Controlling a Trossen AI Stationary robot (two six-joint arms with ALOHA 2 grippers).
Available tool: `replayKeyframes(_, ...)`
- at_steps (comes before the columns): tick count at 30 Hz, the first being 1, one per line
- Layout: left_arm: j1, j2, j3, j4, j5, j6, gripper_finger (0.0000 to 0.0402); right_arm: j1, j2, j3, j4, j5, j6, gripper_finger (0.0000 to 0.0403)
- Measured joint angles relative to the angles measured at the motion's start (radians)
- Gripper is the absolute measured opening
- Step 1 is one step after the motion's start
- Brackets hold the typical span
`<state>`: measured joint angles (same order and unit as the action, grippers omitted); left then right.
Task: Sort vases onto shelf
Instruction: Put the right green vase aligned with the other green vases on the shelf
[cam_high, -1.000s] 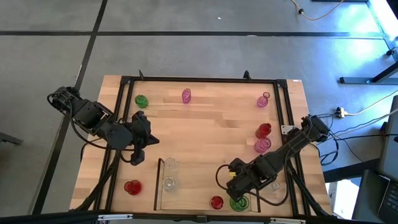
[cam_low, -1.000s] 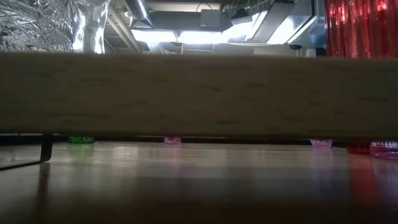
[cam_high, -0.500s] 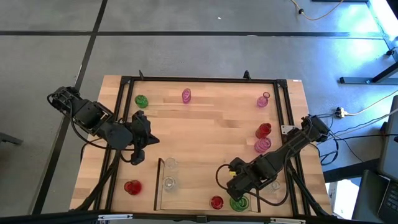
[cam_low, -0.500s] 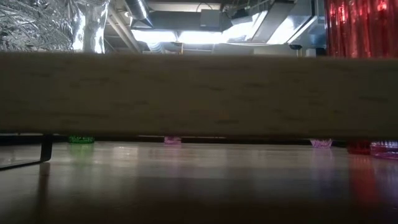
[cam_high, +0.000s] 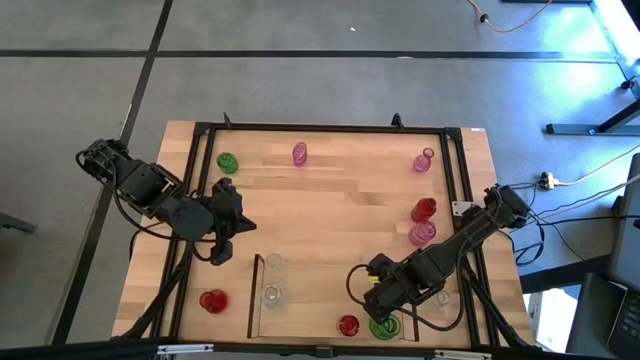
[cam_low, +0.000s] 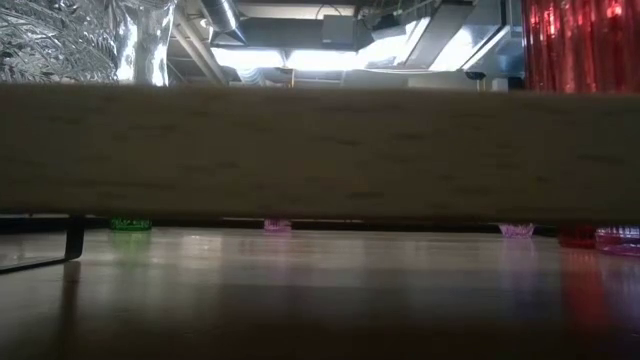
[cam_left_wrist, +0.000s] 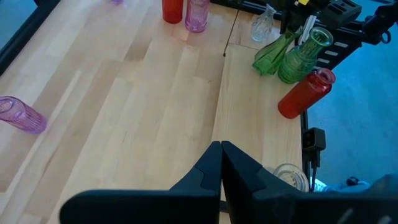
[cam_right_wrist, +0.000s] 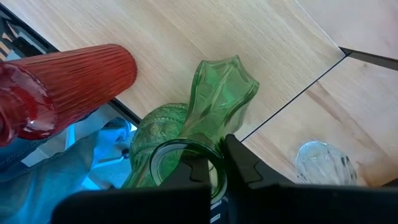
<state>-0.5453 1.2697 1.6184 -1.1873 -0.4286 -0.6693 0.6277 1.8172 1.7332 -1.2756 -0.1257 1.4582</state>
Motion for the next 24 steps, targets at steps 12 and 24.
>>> replayKeyframes(12, 0.0, 0.0, 0.0, 0.0, 0.0, 0.0, 0.0, 0.0, 0.001, 0.0, 0.018, -0.017, 0.0, 0.0)
replayKeyframes(24, 0.0, 0.0, 0.0, 0.0, -0.001, 0.0, 0.0, 0.0, 0.002, 0.0, 0.009, 0.001, 0.008, 0.0002)
